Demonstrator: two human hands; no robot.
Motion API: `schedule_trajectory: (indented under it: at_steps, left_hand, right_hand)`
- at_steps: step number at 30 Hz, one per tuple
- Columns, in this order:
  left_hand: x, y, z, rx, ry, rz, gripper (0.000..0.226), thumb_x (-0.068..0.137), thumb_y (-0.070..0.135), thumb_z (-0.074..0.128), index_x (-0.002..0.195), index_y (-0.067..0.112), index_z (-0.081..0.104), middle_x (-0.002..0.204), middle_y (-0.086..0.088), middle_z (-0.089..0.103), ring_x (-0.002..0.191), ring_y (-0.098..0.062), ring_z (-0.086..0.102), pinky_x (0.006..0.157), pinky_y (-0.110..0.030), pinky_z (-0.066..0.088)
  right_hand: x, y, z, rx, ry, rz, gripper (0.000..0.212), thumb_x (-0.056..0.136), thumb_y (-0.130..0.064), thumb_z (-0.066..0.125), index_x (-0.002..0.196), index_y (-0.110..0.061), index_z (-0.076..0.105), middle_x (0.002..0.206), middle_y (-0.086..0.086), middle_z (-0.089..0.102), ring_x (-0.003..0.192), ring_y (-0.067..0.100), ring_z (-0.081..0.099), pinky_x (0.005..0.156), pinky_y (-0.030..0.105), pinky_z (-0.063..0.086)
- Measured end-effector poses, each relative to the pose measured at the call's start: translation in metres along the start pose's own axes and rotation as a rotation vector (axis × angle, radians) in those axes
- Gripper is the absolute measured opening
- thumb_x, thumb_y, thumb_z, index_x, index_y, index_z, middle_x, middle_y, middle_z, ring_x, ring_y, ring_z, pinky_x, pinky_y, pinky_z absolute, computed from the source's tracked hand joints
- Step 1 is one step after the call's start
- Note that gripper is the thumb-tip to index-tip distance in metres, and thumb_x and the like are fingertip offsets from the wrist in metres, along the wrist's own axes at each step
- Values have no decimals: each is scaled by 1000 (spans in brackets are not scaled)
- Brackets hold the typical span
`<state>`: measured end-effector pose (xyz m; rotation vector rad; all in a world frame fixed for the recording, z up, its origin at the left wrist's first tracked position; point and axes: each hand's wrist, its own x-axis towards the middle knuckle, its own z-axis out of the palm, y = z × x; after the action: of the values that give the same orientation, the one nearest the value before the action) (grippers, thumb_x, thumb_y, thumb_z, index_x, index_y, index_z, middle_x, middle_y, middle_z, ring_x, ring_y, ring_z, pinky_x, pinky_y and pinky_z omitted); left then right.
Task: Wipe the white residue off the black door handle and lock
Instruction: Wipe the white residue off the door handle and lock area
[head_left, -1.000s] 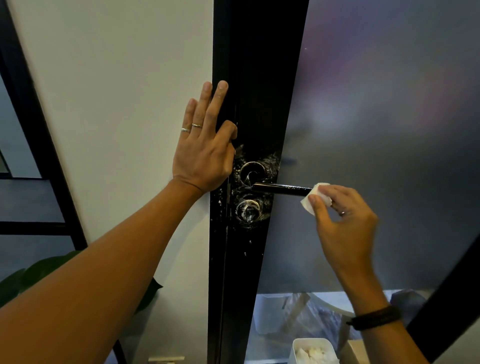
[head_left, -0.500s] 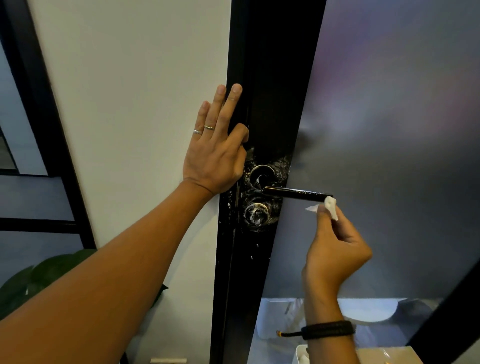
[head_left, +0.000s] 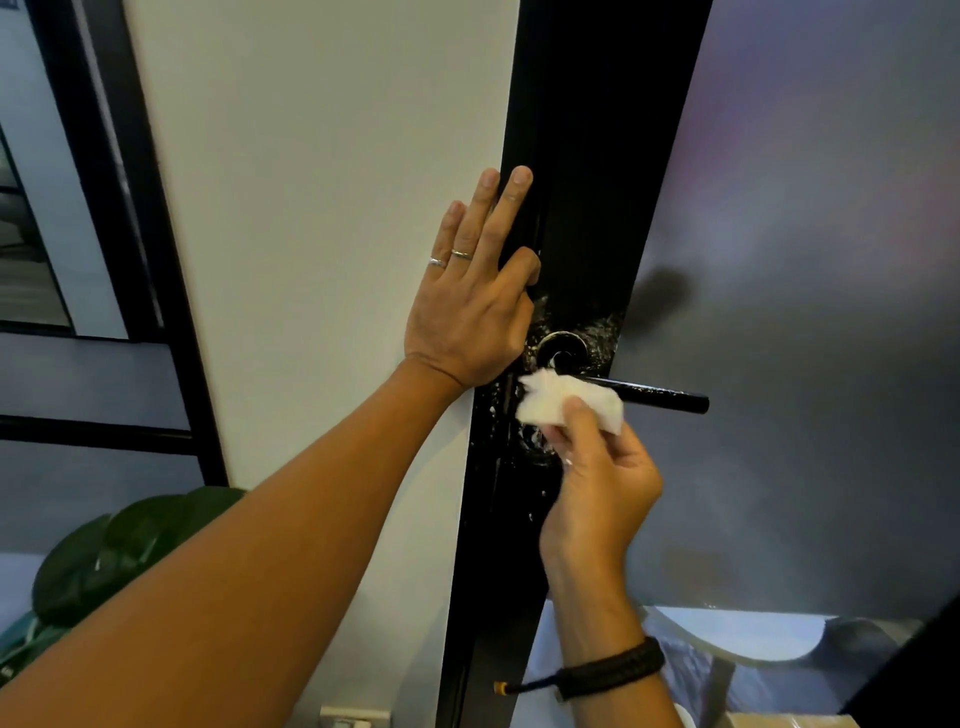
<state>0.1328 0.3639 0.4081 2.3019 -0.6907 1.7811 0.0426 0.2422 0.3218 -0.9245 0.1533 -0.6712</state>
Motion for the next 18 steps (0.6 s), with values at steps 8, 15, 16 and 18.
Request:
schedule_trajectory:
  at_steps: [8, 15, 16, 18]
  left_hand:
    - [1, 0, -1, 4, 3, 0, 11, 99, 19, 59, 102, 19, 69, 173, -21, 29, 163, -43, 21, 135, -54, 15]
    - [0, 0, 0, 1, 17, 5, 11, 100, 19, 58, 100, 18, 70, 172, -22, 32, 162, -43, 22, 136, -53, 14]
    - [0, 0, 1, 6, 19, 6, 11, 100, 19, 59, 100, 19, 70, 172, -21, 32, 162, -43, 22, 136, -52, 13]
    - [0, 0, 2, 10, 20, 8, 11, 99, 19, 59, 101, 19, 70, 172, -21, 32, 162, -43, 23, 135, -52, 13]
  right_hand:
    - [11, 30, 9, -288, -78, -136, 13, 96, -26, 77, 86, -19, 82, 69, -5, 75, 68, 9, 65, 62, 25, 55]
    - [31, 42, 40, -432, 38, -216, 58, 87, -61, 76, 53, -17, 60, 46, -3, 52, 43, 10, 45, 50, 32, 43]
    - [31, 42, 41, -421, 57, -197, 57, 88, -58, 77, 51, -18, 59, 43, -6, 50, 40, 8, 44, 49, 32, 43]
    - [30, 42, 45, -403, 91, -197, 51, 87, -58, 77, 54, -22, 64, 45, -4, 57, 41, 8, 51, 50, 35, 48]
